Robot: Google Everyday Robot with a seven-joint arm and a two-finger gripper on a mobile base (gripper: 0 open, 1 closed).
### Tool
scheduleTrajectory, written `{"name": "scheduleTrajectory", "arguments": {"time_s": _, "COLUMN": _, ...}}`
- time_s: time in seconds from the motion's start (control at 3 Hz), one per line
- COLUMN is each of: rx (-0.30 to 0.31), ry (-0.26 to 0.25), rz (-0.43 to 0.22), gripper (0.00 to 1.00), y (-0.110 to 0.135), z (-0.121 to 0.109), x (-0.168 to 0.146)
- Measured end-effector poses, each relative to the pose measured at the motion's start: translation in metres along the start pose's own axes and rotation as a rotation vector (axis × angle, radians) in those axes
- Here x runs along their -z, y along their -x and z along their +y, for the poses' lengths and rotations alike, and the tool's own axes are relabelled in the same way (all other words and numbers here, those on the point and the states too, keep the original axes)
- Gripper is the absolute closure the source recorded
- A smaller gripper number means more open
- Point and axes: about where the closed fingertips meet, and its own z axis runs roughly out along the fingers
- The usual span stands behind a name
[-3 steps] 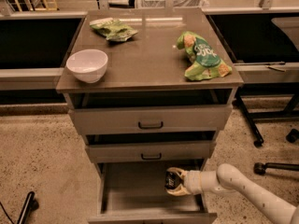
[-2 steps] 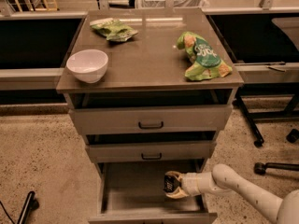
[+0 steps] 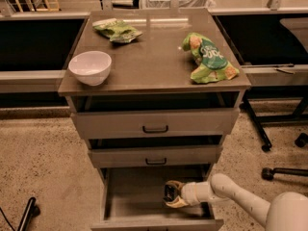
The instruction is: Place rxbar chocolate into bottom drawer
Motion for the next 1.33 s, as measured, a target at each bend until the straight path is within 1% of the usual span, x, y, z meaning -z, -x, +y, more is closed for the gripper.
{"name": "scheduleTrajectory", "arguments": {"time_s": 0.33, "rx": -0.005, "ry": -0.048, "rz": -0.031, "gripper": 0.59, "y": 0.001, "z": -0.009, "x": -0.020}}
{"name": "scheduleTrajectory", "arguments": {"time_s": 0.67, "rx": -0.037, "ry": -0.110, "rz": 0.013, "gripper": 0.29, "y": 0.000, "z": -0.019, "x": -0.035}}
{"name": "scheduleTrajectory", "arguments": {"time_s": 1.0, "rx": -0.037, "ry": -0.115, "rz": 0.016, "gripper": 0.05, "y": -0.001, "z": -0.020, "x": -0.035}}
{"name": "scheduleTrajectory", "arguments": {"time_s": 1.33, "rx": -0.037, "ry": -0.115, "rz": 0.016, "gripper": 0.00, "y": -0.001, "z": -0.020, "x": -0.035}}
